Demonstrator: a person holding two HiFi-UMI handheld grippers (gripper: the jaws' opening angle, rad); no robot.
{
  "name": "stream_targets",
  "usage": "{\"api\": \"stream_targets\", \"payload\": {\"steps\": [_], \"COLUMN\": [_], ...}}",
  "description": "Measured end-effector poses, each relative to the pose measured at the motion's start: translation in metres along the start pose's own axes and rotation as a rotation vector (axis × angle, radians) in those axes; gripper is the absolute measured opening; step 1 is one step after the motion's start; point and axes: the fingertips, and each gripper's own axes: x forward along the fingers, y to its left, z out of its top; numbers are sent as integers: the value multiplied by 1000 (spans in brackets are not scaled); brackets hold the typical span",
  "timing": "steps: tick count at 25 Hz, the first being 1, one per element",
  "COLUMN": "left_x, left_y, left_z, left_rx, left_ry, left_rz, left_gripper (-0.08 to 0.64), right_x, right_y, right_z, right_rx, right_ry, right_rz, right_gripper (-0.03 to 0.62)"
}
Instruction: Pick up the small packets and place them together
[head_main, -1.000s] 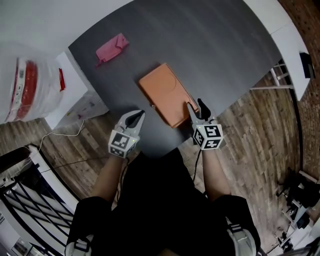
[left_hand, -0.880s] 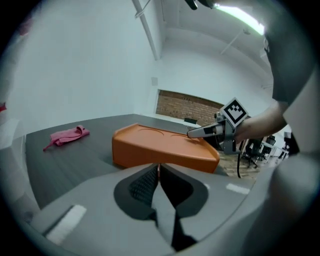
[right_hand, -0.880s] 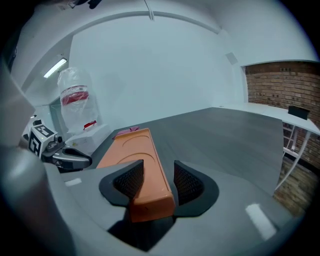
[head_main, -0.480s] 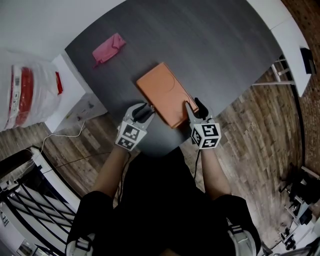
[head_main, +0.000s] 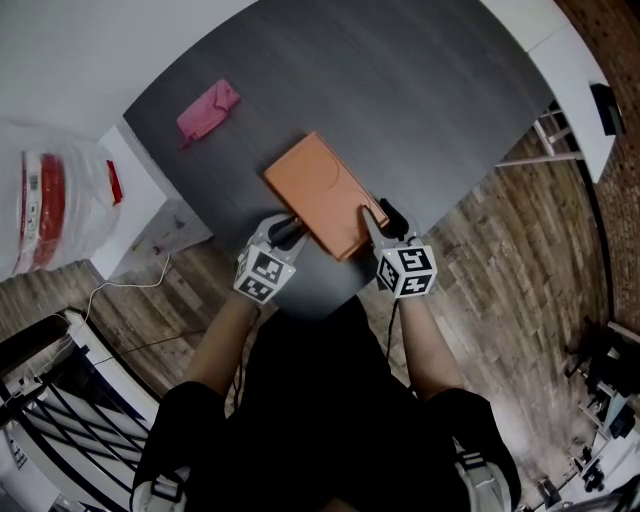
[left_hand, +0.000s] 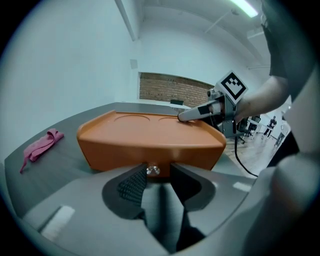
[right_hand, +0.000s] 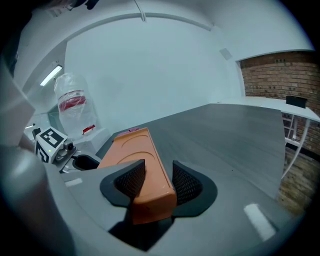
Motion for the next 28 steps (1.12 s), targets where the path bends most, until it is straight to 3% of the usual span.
{"api": "stream_targets", "payload": {"steps": [4,5,18,28], "left_x": [0,-1,-5,-28], "left_y": [4,7,7,5], "left_z": [4,5,-7,-26], "left_rx": [-8,-11,-17,-56], "left_ry": [3,7,30,44], "left_rz": [14,21,-1,27], "left_gripper": [126,74,74,74], "right_x": [1,1,2,1], "right_y": [-3,-3,-8,-14], "right_z": [0,0,-2,-3], "right_rx": [26,31,51,59], "right_ry": [-9,-11,11,5], "right_rz": [3,4,-26,-50], "right_gripper": [178,178,183,183]}}
